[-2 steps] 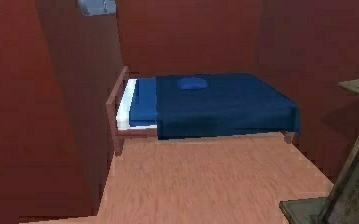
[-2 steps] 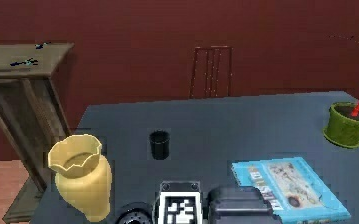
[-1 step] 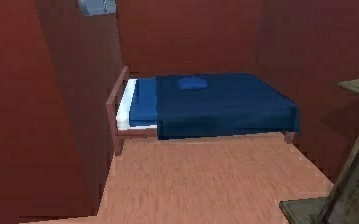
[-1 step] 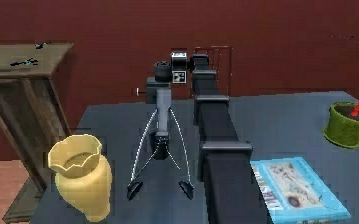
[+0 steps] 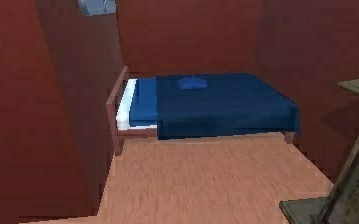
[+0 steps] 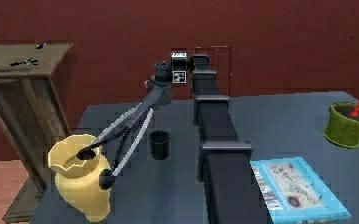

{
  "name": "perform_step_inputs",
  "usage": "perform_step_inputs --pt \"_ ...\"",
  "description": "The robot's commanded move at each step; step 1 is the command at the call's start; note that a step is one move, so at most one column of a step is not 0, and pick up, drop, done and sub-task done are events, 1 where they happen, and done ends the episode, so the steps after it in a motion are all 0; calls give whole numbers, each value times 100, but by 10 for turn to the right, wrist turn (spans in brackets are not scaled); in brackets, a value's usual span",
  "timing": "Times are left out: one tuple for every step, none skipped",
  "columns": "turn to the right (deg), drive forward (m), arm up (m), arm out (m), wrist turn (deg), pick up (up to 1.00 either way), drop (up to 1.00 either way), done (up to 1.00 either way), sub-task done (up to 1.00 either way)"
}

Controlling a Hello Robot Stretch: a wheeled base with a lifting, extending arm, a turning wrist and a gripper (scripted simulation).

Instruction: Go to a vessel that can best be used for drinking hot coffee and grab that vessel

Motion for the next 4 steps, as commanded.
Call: perform_step_inputs --pt "0 0 0 0 450 0 0 0 0" --pt "0 0 0 0 450 0 0 0 0" --pt "0 0 0 0 240 0 0 0 0" --pt "0 0 -30 0 0 0 0 0 0"
